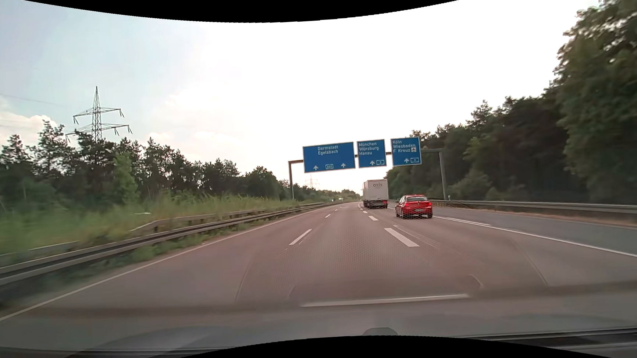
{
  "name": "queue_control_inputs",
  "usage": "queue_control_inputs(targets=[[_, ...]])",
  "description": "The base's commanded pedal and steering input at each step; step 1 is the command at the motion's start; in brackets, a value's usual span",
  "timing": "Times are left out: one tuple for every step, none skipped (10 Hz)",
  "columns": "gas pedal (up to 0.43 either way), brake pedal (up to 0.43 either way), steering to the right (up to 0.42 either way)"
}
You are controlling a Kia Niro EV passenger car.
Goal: Follow the waypoints while adhering to traffic rules and regulations
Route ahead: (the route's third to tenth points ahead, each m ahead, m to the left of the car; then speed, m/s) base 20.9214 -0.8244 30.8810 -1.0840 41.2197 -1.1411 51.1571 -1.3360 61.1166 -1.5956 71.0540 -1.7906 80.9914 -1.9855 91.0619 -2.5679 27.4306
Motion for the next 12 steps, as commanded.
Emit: queue_control_inputs(targets=[[0.228, 0.0, 0.001], [0.228, 0.0, 0.001], [0.228, 0.0, 0.002], [0.228, 0.0, 0.002], [0.228, 0.0, 0.002], [0.228, 0.0, 0.002], [0.228, 0.0, 0.002], [0.228, 0.0, 0.002], [0.228, 0.0, 0.002], [0.228, 0.0, 0.001], [0.228, 0.0, 0.002], [0.228, 0.0, 0.002]])
